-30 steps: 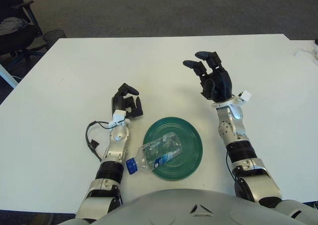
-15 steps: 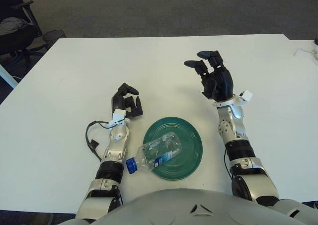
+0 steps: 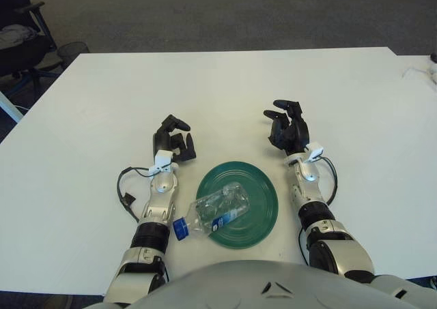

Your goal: Put the bottle into the plate.

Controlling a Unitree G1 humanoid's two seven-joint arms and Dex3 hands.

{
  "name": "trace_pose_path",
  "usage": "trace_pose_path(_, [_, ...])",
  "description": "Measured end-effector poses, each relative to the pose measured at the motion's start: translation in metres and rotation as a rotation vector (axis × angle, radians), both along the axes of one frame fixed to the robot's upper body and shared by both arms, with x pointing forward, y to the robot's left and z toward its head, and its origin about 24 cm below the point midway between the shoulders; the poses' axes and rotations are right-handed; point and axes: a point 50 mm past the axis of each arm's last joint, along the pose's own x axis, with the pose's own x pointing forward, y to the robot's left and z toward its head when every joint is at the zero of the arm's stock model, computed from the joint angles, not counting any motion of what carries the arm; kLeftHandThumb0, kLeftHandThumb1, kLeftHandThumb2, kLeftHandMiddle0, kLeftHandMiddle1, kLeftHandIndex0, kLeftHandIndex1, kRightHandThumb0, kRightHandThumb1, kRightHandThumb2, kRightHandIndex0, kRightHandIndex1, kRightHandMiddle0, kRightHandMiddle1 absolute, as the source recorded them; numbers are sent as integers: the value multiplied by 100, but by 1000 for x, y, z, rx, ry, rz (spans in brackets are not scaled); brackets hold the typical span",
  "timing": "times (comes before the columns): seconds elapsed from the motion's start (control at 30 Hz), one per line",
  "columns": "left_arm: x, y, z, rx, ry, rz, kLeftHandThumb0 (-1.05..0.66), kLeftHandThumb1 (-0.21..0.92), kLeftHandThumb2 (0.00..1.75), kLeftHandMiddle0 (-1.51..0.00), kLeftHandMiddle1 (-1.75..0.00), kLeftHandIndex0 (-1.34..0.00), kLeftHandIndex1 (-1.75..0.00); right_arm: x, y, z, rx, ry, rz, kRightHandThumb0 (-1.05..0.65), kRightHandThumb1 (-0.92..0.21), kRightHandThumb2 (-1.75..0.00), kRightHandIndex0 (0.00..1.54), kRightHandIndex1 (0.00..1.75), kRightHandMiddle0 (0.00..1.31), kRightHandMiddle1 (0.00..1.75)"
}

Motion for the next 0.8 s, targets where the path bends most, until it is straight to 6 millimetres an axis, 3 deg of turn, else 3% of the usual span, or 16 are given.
trace_pose_path(0.8, [0, 1, 0, 3, -2, -9, -57, 9, 159, -131, -175, -80, -175, 9, -4, -11, -52, 111, -131, -37, -53, -111, 23, 129, 0, 159])
